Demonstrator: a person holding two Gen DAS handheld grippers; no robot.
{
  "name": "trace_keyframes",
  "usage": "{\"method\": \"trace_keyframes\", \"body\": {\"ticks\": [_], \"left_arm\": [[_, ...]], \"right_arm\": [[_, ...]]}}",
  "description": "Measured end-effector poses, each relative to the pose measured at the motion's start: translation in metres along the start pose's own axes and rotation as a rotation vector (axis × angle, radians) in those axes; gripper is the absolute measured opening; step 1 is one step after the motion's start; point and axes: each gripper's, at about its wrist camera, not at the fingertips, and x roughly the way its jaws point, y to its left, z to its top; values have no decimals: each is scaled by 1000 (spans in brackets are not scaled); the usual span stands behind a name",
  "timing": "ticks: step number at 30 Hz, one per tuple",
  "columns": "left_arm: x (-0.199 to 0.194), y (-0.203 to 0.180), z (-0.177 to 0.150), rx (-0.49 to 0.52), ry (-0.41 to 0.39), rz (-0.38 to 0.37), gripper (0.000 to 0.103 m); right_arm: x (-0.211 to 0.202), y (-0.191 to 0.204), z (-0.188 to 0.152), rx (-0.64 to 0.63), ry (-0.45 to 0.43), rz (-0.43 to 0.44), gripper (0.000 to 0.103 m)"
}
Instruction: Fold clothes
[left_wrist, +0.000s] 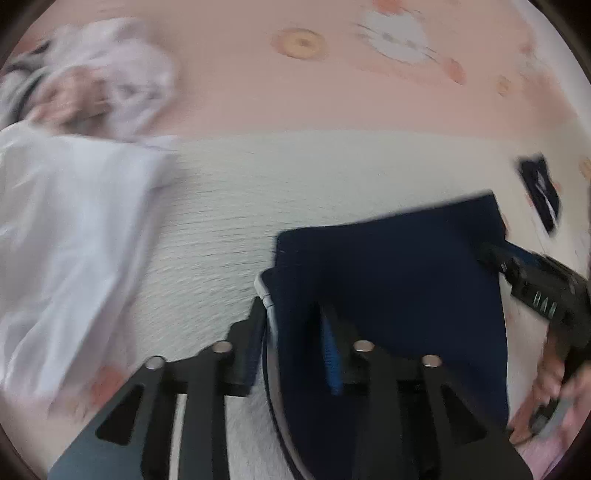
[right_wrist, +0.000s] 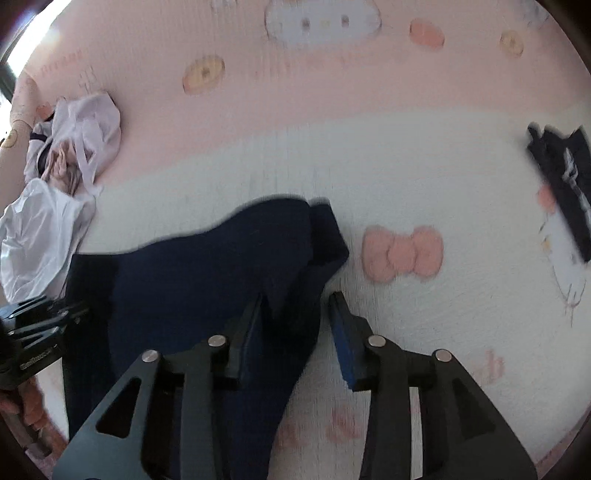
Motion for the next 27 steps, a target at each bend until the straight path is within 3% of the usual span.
{"method": "trace_keyframes", "body": {"ticks": [3,4,6,9,11,12,15,18,21,23,25,27], "left_arm": [[-37,-12,-7,18,-150,7,38],[-39,-21,-9,67,-164,2,39],[-36,-42,-14,184,-167,-17,39],[-7,-62,-21,271,-94,-27,39],[15,-60,-21,276,-38,7,39],[18,-54,-22,266,-38,-2,39],[12,-33,-18,176,-47,1,37],[-1,-21,-13,116,-104,-15,37],[-3,-33,-12,169,-134,-53,37],[7,-40,-12,202,-101,-57,37],[25,-40,-9,208,-48,1,36],[22,-33,-5,171,-69,-12,36]], "right_arm": [[-18,19,2,-74,-98,-93,48],[-26,25,2,-97,-132,-109,48],[-41,37,0,-136,-184,-61,48],[-25,44,-8,-158,-69,80,47],[-3,46,-14,-170,25,105,46],[9,44,-14,-180,57,61,46],[16,33,-9,-148,34,-3,46],[7,28,-3,-133,-49,-86,43],[3,32,-2,-135,-74,-65,46],[9,32,-6,-166,-21,-30,46],[18,34,-11,-187,16,-57,44],[18,27,-8,-145,8,-31,41]]}}
